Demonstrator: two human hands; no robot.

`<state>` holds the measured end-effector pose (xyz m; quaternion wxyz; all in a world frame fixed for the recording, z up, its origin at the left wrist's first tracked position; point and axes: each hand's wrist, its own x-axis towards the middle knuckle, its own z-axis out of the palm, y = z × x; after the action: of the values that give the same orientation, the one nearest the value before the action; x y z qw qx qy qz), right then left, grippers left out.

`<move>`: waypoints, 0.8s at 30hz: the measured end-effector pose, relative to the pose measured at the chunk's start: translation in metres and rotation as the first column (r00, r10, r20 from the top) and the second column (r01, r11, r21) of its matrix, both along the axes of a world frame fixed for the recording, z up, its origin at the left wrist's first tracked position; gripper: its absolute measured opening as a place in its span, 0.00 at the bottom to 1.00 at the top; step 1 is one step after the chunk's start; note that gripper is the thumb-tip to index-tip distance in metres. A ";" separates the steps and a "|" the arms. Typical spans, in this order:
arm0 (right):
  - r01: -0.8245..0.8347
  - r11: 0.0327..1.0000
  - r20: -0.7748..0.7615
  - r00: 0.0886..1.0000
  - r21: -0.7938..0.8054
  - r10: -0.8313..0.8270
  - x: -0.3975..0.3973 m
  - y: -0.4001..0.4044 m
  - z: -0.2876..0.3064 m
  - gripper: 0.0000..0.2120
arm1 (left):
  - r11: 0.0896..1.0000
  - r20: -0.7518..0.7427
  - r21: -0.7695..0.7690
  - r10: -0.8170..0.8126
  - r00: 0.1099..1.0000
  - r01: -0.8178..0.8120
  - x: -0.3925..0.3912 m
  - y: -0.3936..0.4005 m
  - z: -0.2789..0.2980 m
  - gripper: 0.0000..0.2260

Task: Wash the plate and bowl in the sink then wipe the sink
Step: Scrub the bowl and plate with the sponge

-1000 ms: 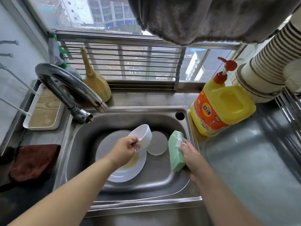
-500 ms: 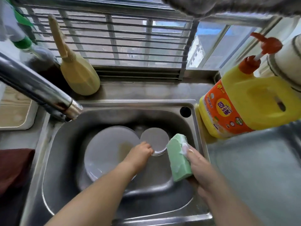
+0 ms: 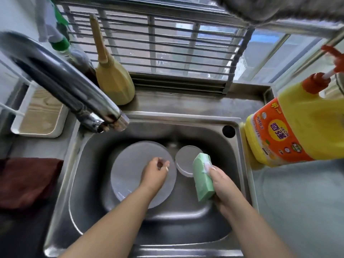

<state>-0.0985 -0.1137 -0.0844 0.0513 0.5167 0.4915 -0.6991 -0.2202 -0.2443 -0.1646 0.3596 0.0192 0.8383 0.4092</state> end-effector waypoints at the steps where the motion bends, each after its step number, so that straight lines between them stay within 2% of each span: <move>1: -0.017 1.000 0.005 1.000 -0.002 0.017 -0.002 -0.002 -0.001 0.16 | 0.996 -0.051 -0.082 0.014 0.999 -0.018 -0.004 -0.014 -0.002 0.07; 3: -0.044 0.999 0.006 0.999 -0.003 0.044 -0.006 -0.008 -0.004 0.16 | 0.967 -0.151 -0.231 0.071 0.986 -0.105 -0.016 -0.043 -0.007 0.08; 5: -0.066 0.998 0.000 0.998 -0.005 0.066 -0.011 -0.014 -0.007 0.15 | 0.913 -0.214 -0.353 0.135 0.967 -0.206 -0.029 -0.073 -0.016 0.15; 8: -0.093 0.996 -0.008 0.996 -0.010 0.093 -0.018 -0.025 -0.014 0.14 | 0.853 -0.173 -0.460 0.185 0.967 -0.245 -0.040 -0.103 -0.025 0.26; 10: -0.106 0.994 -0.002 0.994 -0.019 0.106 -0.020 -0.032 -0.021 0.14 | 0.866 -0.076 -0.430 0.248 0.966 -0.256 -0.044 -0.107 -0.032 0.31; 13: -0.116 0.993 0.001 0.993 -0.025 0.116 -0.020 -0.039 -0.030 0.14 | 0.888 0.009 -0.359 0.311 0.950 -0.287 -0.042 -0.103 -0.037 0.29; 20: -0.118 0.993 -0.007 0.993 0.006 0.118 -0.020 -0.040 -0.039 0.12 | 0.845 -0.077 -0.419 0.330 0.941 -0.331 -0.042 -0.099 -0.032 0.27; 24: -0.135 0.991 -0.012 0.991 0.014 0.135 -0.022 -0.041 -0.039 0.12 | 0.850 -0.098 -0.346 0.389 0.916 -0.397 -0.046 -0.095 -0.029 0.26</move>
<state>-0.1204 -0.1549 -0.1236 0.0920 0.4781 0.5303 -0.6940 -0.2658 -0.3393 -0.1931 0.2557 -0.2136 0.8891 0.3138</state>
